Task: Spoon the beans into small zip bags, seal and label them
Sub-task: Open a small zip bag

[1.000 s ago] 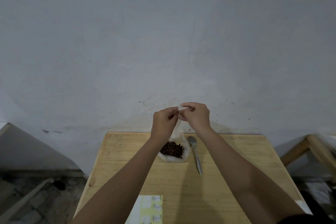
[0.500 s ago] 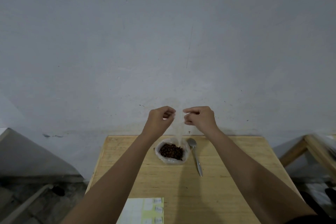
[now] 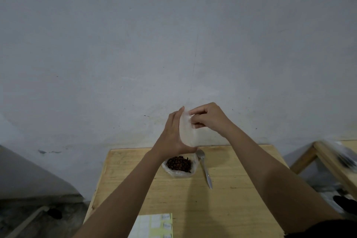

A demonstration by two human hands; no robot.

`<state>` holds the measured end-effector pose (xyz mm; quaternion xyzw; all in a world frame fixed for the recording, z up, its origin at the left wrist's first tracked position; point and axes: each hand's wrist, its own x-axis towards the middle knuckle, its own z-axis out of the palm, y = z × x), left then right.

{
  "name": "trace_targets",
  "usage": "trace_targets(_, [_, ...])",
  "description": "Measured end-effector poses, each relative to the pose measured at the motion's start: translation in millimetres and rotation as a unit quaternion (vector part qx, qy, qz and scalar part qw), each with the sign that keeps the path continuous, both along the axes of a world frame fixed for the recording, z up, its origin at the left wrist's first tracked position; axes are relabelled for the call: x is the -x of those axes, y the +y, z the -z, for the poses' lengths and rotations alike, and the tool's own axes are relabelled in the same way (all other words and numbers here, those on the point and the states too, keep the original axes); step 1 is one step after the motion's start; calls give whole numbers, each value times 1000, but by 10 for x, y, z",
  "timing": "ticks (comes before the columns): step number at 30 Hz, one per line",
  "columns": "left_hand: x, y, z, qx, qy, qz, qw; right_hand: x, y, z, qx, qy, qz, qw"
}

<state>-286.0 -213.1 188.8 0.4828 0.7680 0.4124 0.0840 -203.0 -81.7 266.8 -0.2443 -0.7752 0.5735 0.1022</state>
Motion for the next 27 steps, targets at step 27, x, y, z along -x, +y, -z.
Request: trace_targets(27, [176,-39,152,-98,160,-17,982,67,-160,333,-240,-79,-67,965])
